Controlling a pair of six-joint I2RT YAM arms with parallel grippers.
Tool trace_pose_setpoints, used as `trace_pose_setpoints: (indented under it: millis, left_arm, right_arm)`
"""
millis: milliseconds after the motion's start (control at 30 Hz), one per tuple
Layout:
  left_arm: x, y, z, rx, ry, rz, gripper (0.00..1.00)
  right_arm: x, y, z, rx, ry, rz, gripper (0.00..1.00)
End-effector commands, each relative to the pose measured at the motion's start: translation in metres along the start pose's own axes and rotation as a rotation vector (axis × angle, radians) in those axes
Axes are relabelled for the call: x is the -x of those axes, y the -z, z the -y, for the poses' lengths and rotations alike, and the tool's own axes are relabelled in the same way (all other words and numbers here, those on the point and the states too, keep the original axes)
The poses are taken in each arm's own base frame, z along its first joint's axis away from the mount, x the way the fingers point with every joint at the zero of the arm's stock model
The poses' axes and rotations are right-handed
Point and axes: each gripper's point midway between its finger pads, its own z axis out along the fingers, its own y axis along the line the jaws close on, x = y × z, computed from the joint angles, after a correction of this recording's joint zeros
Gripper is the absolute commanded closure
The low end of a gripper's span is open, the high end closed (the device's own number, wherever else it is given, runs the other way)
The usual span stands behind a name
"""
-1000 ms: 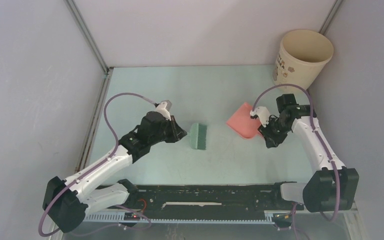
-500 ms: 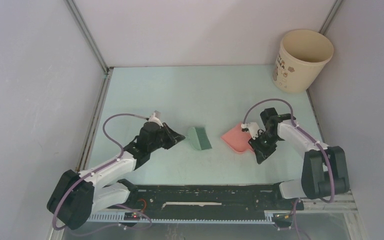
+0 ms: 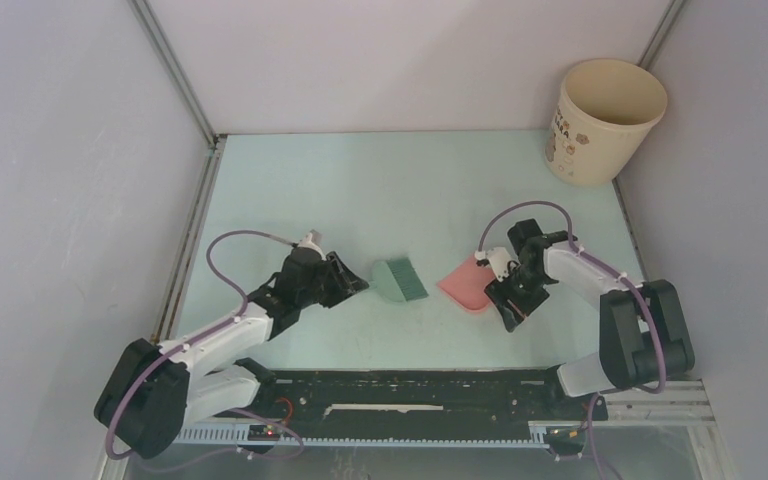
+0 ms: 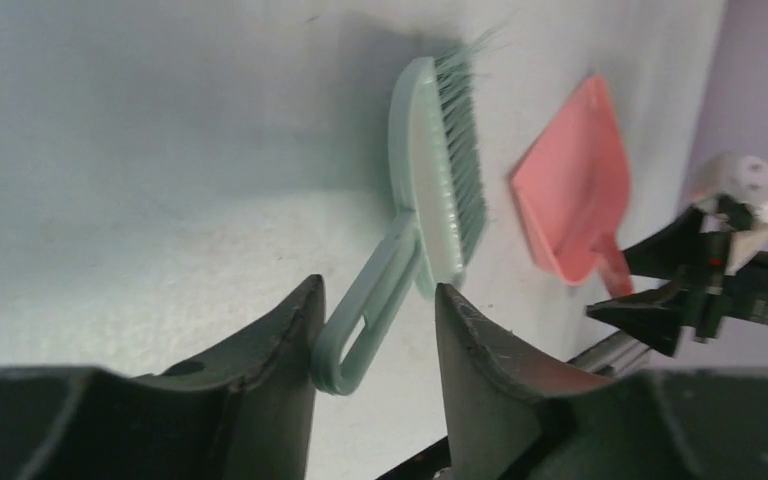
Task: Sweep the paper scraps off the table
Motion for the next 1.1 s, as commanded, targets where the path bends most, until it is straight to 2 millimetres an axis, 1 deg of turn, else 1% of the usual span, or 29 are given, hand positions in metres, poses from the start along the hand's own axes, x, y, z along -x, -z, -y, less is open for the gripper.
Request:
trace_pose_setpoints:
  millis: [0, 67, 100, 133, 167, 200, 233, 333, 400, 433, 533, 600, 667, 700, 733, 800, 833, 900, 933, 967, 1000, 1033, 1067]
  left_arm:
    - [0.005, 0.004, -0.014, 0.1, -0.119, -0.018, 0.5]
    - [0.001, 0.006, -0.016, 0.101, -0.123, -0.033, 0.45]
    - [0.0, 0.007, -0.017, 0.102, -0.12, -0.033, 0.37]
    - [0.0, 0.009, -0.019, 0.11, -0.12, -0.032, 0.33]
    - [0.001, 0.011, -0.02, 0.117, -0.125, -0.025, 0.27]
    - [0.003, 0.013, -0.02, 0.124, -0.131, -0.019, 0.05]
    - [0.005, 0.016, -0.021, 0.132, -0.135, -0.008, 0.01]
    - [0.012, 0.028, -0.018, 0.134, -0.153, 0.031, 0.0]
    - [0.02, 0.038, -0.015, 0.137, -0.183, 0.058, 0.0]
    - [0.027, 0.043, -0.012, 0.144, -0.207, 0.085, 0.0]
    - [0.055, 0.065, 0.008, 0.157, -0.316, 0.159, 0.0]
    - [0.079, 0.079, 0.027, 0.166, -0.407, 0.214, 0.0]
    - [0.104, 0.093, 0.05, 0.159, -0.512, 0.275, 0.0]
    - [0.117, 0.099, 0.058, 0.172, -0.557, 0.317, 0.0]
    - [0.131, 0.106, 0.063, 0.195, -0.596, 0.363, 0.0]
    - [0.153, 0.114, 0.067, 0.242, -0.667, 0.45, 0.0]
    - [0.159, 0.117, 0.067, 0.259, -0.699, 0.476, 0.0]
    - [0.163, 0.117, 0.071, 0.245, -0.723, 0.494, 0.0]
    - [0.163, 0.116, 0.071, 0.246, -0.693, 0.507, 0.0]
    - [0.166, 0.114, 0.062, 0.28, -0.626, 0.533, 0.0]
    - [0.167, 0.112, 0.048, 0.326, -0.554, 0.554, 0.0]
    - [0.166, 0.108, 0.038, 0.331, -0.526, 0.543, 0.0]
    - [0.161, 0.102, 0.036, 0.287, -0.52, 0.498, 0.0]
  right_arm:
    - [0.007, 0.013, 0.003, -0.057, 0.023, 0.059, 0.31]
    - [0.007, 0.018, 0.005, -0.079, 0.03, 0.075, 0.28]
    - [0.006, 0.02, 0.006, -0.095, 0.029, 0.081, 0.16]
    - [0.005, 0.022, 0.007, -0.106, 0.03, 0.087, 0.02]
    - [0.005, 0.024, 0.008, -0.116, 0.031, 0.092, 0.01]
    - [0.005, 0.026, 0.01, -0.129, 0.03, 0.097, 0.0]
    - [0.005, 0.029, 0.012, -0.147, 0.031, 0.105, 0.0]
    - [0.004, 0.041, 0.019, -0.216, 0.02, 0.118, 0.0]
    - [0.007, 0.055, 0.026, -0.278, -0.001, 0.144, 0.0]
    - [0.011, 0.064, 0.028, -0.303, -0.009, 0.174, 0.0]
    - [0.037, 0.111, 0.041, -0.444, -0.059, 0.363, 0.0]
    - [0.062, 0.148, 0.045, -0.515, -0.068, 0.546, 0.0]
    - [0.083, 0.175, 0.04, -0.526, -0.075, 0.726, 0.0]
    - [0.091, 0.183, 0.039, -0.518, -0.103, 0.794, 0.0]
    - [0.098, 0.185, 0.032, -0.47, -0.127, 0.839, 0.0]
    - [0.114, 0.177, 0.006, -0.318, -0.033, 0.863, 0.0]
    - [0.122, 0.176, 0.002, -0.29, -0.036, 0.885, 0.0]
    - [0.134, 0.179, 0.013, -0.301, -0.175, 0.931, 0.0]
    - [0.136, 0.178, 0.02, -0.316, -0.225, 0.935, 0.0]
    - [0.137, 0.18, 0.027, -0.342, -0.251, 0.947, 0.0]
    - [0.136, 0.182, 0.032, -0.362, -0.264, 0.964, 0.0]
    - [0.135, 0.186, 0.035, -0.373, -0.263, 0.99, 0.0]
    - [0.131, 0.182, 0.038, -0.373, -0.259, 1.007, 0.0]
